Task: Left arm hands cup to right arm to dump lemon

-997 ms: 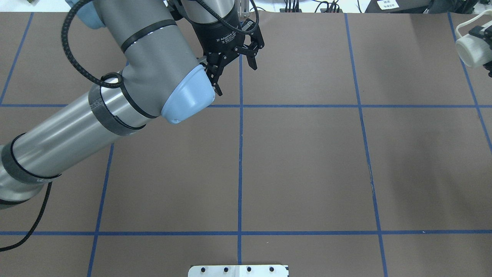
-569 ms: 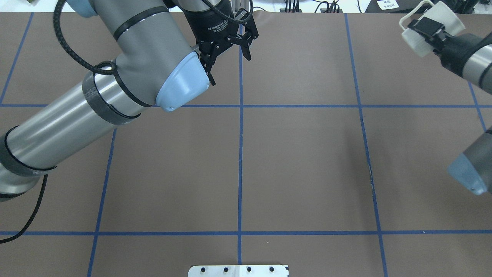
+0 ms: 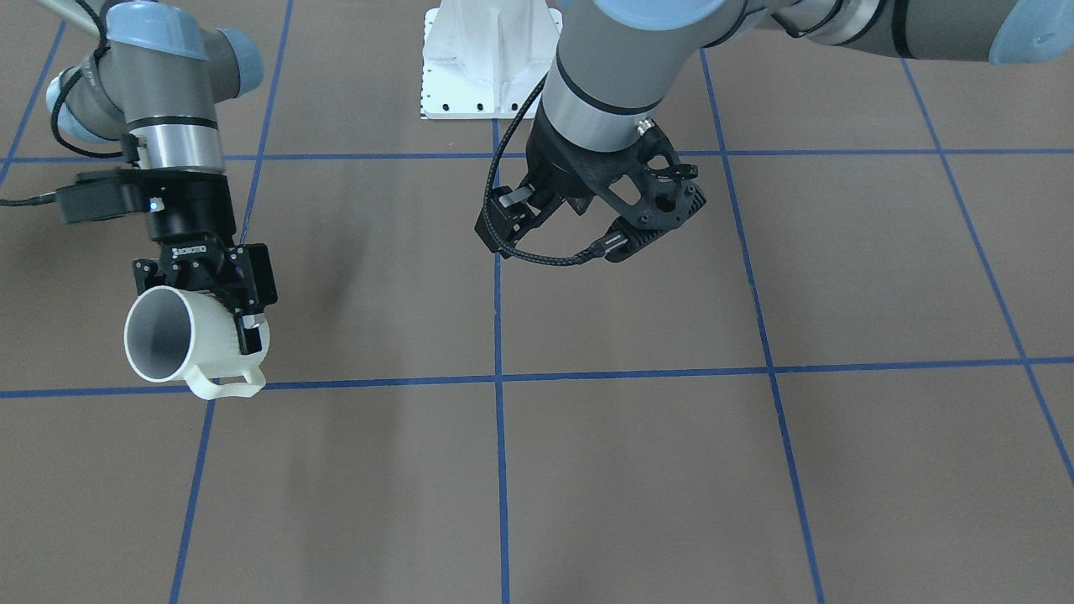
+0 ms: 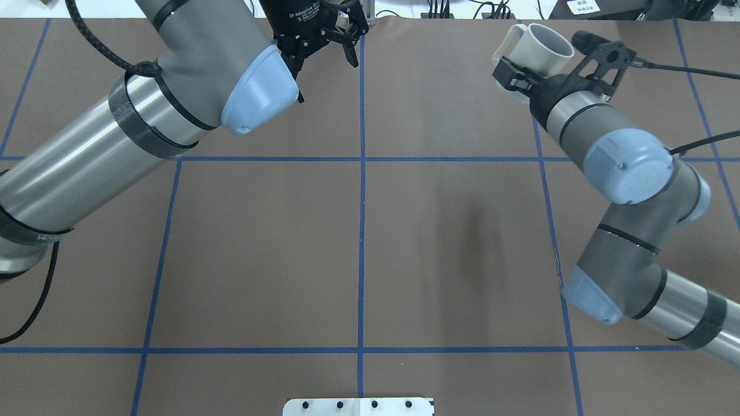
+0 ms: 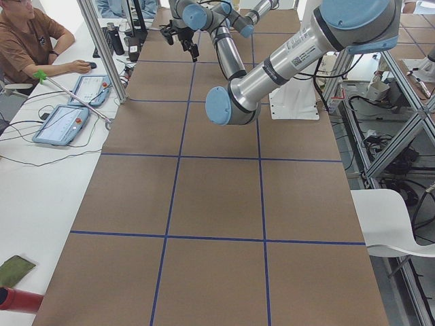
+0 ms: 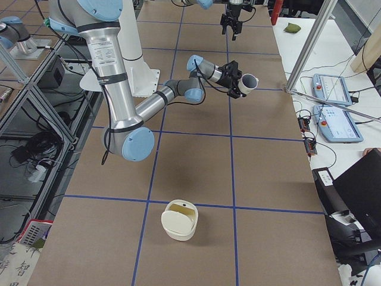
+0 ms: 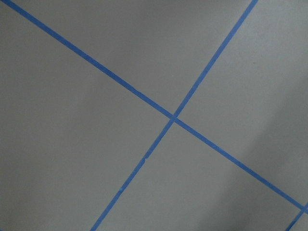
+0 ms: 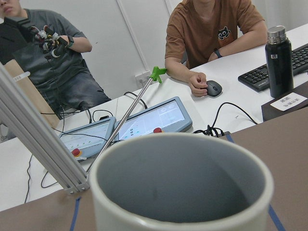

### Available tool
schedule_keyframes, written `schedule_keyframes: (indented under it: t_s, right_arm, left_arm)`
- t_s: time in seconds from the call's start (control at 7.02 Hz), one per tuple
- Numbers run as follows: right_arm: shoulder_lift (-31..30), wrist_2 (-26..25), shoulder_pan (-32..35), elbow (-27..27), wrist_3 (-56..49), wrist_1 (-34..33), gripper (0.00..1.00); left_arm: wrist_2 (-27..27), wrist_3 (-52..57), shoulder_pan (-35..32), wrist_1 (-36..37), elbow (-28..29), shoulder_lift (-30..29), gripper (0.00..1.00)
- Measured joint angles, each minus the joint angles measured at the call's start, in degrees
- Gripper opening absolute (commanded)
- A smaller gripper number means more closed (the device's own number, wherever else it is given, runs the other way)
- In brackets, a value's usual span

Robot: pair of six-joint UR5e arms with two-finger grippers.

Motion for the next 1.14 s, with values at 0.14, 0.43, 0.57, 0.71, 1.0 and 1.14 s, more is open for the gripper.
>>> schedule_keyframes:
  t_s: [0.14,0.43,0.57,0.71,1.0,1.14]
  right_arm:
    - [2.58,-2.91,-2.98,-0.25,-2.16,-2.3,0.0]
    - [5.29,-6.03,-7.04,-0.13,-5.15,-3.61,0.0]
    - [5.78,-8.33,-9.05,-0.36,-5.35,-3.63,0.0]
    - [6.38,-10.89,-10.82,-0.67,-5.25,-3.64,0.0]
    - [7.92,-16.1,-14.15,-2.11,-5.12,-3.73,0.0]
    - [9.38,-18.49,-15.48,-3.36,-5.07,-3.8,0.0]
  left_arm:
    - [-0.04,0.44,-0.7,-0.07,0.37,0.01,1.0]
    - [-0.1,1.2,-1.9,-0.16,1.02,-0.03,1.0]
    - [-0.13,1.34,-2.11,-0.19,1.22,-0.04,1.0]
    - [-0.17,1.48,-2.18,-0.25,1.43,-0.04,1.0]
    - [-0.2,1.79,-2.22,-0.33,2.03,-0.1,1.0]
    - [-0.2,1.83,-2.22,-0.37,2.18,-0.12,1.0]
